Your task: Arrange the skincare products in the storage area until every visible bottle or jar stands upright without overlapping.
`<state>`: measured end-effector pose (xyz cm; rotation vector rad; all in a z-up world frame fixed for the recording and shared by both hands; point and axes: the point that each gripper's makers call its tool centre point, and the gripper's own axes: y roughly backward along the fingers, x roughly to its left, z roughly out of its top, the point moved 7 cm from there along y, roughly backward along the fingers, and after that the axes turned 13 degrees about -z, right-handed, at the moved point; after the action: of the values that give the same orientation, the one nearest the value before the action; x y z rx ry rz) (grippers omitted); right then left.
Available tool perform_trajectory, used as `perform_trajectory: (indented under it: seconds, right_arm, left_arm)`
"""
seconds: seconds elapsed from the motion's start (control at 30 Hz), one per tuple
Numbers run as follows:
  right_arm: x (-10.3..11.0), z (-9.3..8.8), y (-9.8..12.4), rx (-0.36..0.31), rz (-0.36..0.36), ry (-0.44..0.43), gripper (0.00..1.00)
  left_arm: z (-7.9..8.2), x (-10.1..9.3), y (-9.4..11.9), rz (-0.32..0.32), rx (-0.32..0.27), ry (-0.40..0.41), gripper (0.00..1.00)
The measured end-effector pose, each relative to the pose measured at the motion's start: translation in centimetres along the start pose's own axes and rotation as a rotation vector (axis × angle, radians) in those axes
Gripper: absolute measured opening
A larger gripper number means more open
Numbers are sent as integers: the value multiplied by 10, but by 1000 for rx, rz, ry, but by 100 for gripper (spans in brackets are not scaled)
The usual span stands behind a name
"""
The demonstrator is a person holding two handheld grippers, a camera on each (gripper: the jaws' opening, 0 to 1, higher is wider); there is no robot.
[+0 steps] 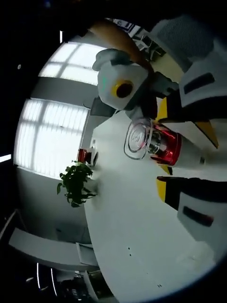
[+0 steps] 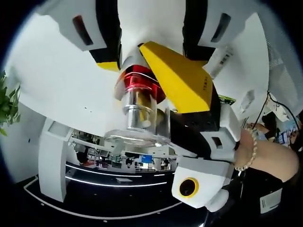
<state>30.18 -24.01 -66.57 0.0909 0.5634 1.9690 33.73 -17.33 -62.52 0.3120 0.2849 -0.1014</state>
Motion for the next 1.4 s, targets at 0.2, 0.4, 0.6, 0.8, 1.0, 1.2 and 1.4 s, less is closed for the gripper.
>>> perform_trajectory:
  seconds: [0.2,0.4,0.6,0.8,1.0,1.2,1.4]
  right_arm:
    - [4,5,11,-2,-22,-23,66]
    - [10,3,18,6,-34,-41,69]
    - [14,5,31,13,-46,-54,70]
    - [18,4,44,19,-69,-79,78]
    - [23,5,58,19,-76,-88,80]
    - [31,5,71,34,-78,-107,83]
    - [37,5,78,38,-69,-112,82]
  left_arm:
    - [-2,-7,11,38,25,91,61]
    - [-6,-18,23,76,30,138,75]
    - [-16,-31,45,137,28,168,83]
    - [-32,-54,64,193,5,220,93]
    - [-41,-69,86,231,-46,281,99]
    - [-56,-84,111,302,-58,320,99]
    - [-69,-100,135,370,-74,348,99]
